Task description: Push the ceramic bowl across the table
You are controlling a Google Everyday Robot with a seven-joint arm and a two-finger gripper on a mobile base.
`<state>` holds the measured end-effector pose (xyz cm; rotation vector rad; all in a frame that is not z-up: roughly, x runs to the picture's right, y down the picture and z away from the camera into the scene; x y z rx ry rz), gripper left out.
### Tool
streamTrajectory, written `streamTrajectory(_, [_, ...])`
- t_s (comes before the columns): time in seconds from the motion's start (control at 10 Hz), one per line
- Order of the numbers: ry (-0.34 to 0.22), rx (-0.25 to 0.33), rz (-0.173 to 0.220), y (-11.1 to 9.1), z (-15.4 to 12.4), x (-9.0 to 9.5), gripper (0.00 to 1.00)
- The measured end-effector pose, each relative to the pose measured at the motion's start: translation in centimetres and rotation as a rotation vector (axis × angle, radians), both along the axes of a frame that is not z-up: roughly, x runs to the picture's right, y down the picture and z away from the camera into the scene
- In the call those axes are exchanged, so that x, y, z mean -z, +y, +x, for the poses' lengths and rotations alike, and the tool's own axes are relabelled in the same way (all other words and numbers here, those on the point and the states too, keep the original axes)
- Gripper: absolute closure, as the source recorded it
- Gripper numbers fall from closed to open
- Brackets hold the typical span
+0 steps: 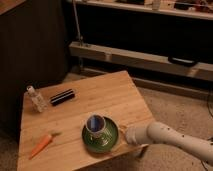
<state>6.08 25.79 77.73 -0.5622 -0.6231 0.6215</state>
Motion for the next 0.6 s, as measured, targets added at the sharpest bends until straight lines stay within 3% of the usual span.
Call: streamTrajectory(0.6, [-0.039,0.001,0.013,-1.1,-1.8,-0.6,0.21])
